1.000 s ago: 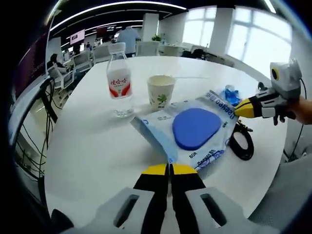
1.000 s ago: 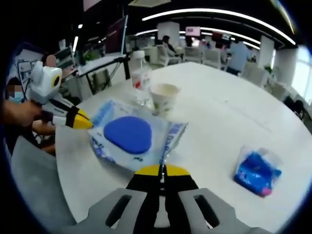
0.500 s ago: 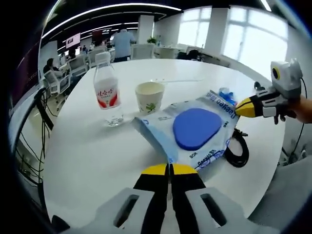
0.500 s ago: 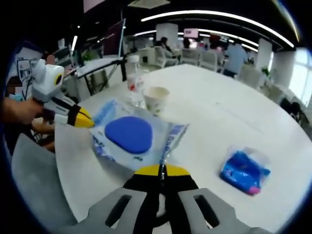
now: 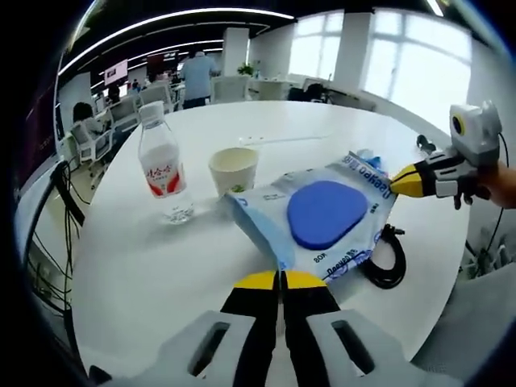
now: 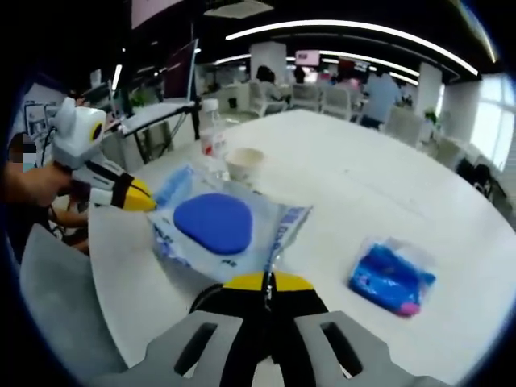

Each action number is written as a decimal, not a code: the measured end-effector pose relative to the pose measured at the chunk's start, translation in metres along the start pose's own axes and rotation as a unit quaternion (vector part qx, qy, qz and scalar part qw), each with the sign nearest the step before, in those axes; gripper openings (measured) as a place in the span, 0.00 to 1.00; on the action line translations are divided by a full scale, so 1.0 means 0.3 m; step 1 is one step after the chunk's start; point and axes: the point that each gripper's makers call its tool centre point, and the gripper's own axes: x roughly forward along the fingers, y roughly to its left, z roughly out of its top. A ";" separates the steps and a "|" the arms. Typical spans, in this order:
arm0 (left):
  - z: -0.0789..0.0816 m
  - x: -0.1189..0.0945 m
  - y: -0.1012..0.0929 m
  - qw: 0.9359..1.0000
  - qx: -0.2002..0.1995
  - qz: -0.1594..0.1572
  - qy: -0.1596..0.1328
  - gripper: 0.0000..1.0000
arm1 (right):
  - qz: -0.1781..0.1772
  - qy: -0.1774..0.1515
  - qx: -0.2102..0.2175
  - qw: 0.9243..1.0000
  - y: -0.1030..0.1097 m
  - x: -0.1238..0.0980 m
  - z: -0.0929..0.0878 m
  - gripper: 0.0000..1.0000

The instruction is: Arrange the tabletop items into an orderly group along one side of the table until the central work area is clear of visible clutter.

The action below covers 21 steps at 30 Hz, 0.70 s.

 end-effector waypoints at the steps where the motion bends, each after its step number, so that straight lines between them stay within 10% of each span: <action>1: 0.003 0.003 -0.002 1.000 0.001 0.000 0.000 0.00 | -0.001 0.000 0.001 1.000 -0.004 -0.003 -0.002 0.00; 21: 0.048 0.055 -0.055 1.000 0.018 -0.012 0.002 0.00 | -0.010 -0.002 0.012 1.000 -0.072 -0.028 -0.035 0.00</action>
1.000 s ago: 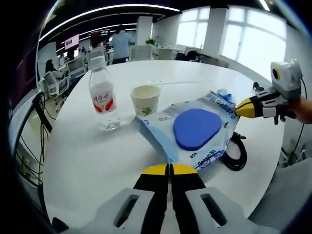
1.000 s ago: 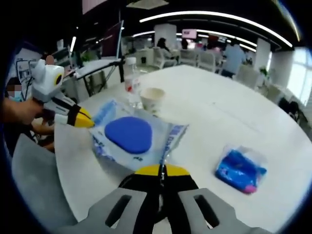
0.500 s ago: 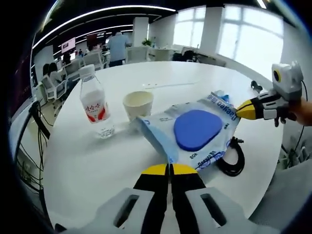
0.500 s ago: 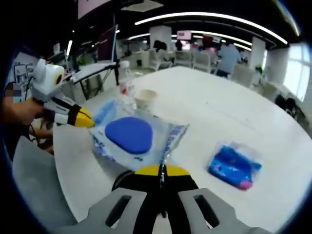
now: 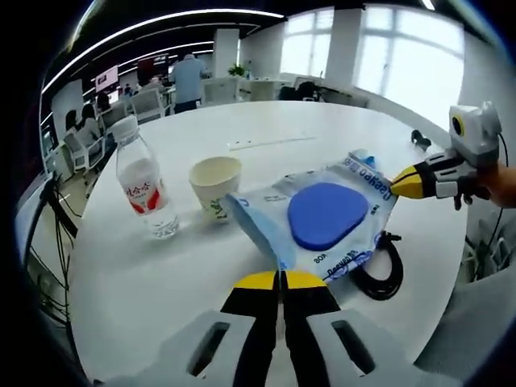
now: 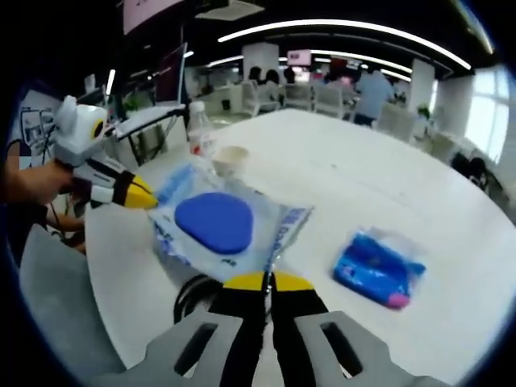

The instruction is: Arrange the tabletop items into an orderly group along one side of the table until the central work area is clear of visible clutter.

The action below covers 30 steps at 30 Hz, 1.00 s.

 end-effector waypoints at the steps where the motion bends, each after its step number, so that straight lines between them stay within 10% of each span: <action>1: 0.003 0.003 -0.003 1.000 0.001 -0.001 0.000 0.00 | -0.001 0.000 0.001 1.000 -0.005 0.000 -0.002 0.00; 30: 0.051 0.101 -0.029 1.000 0.017 -0.011 0.005 0.00 | -0.006 -0.001 0.007 1.000 -0.096 0.016 -0.034 0.00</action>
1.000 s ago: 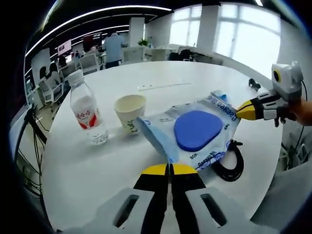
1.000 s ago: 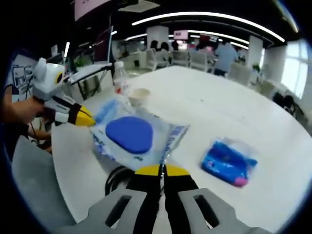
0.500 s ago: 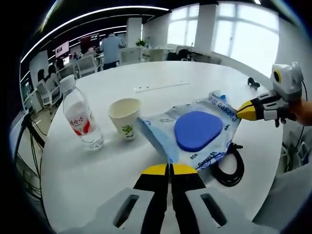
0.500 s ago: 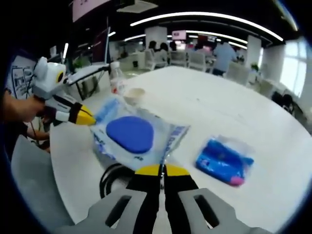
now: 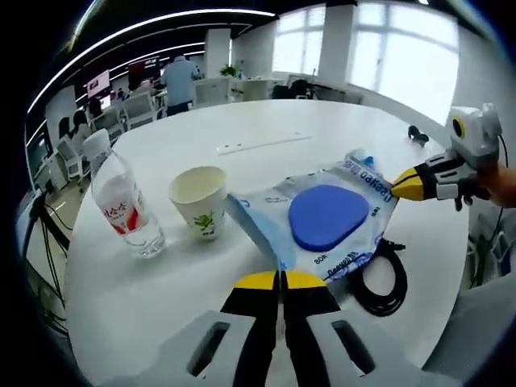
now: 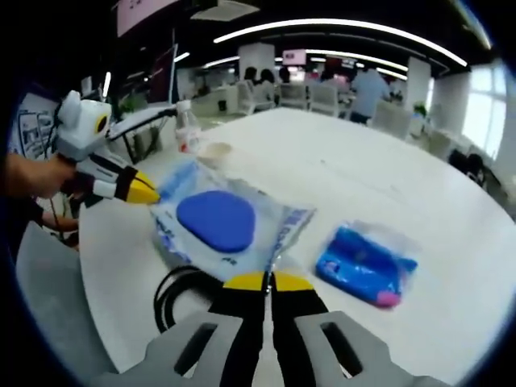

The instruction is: Arrange the tabletop items into an orderly group along one side of the table until the central work area is clear of visible clutter.

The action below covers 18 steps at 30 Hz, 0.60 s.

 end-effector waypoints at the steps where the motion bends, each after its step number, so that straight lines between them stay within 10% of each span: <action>1: 0.001 0.005 0.001 1.000 0.001 0.000 0.000 0.00 | 0.000 0.001 0.000 1.000 -0.003 0.002 -0.001 0.00; 18: 0.023 0.069 0.024 1.000 0.010 -0.006 0.005 0.00 | -0.010 -0.003 0.005 1.000 -0.045 0.050 -0.004 0.00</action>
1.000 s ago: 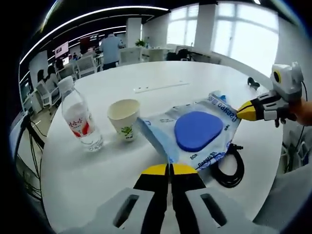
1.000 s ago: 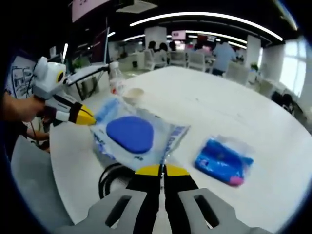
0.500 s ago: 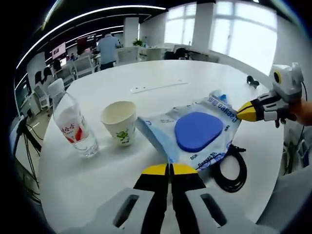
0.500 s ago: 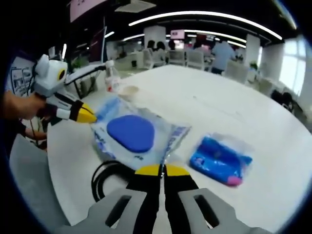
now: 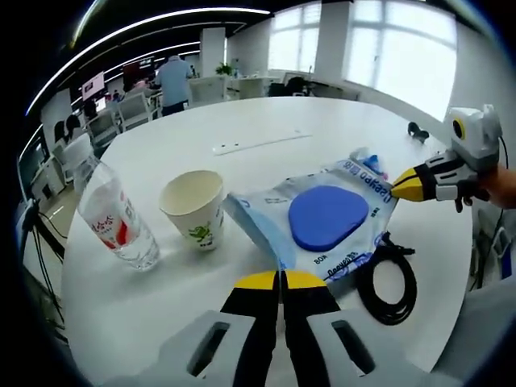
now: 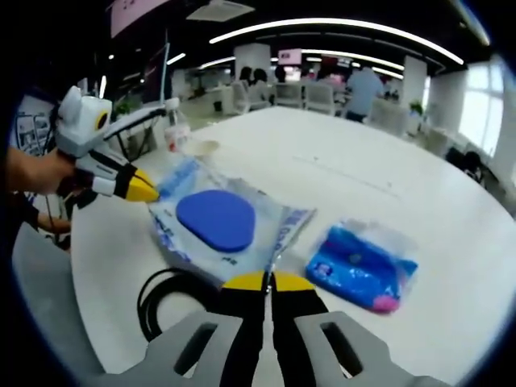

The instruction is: Arrange the tabletop items into an orderly group along one side of the table until the central work area is clear of visible clutter.

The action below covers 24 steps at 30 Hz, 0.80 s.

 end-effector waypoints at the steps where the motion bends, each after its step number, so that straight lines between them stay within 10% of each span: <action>1: 0.003 0.003 0.000 1.000 0.001 0.000 -0.001 0.00 | -0.001 0.000 0.000 1.000 -0.003 0.002 0.000 0.00; 24: 0.031 0.089 0.029 1.000 0.012 -0.002 0.004 0.00 | -0.004 0.002 0.003 1.000 -0.055 0.061 -0.011 0.00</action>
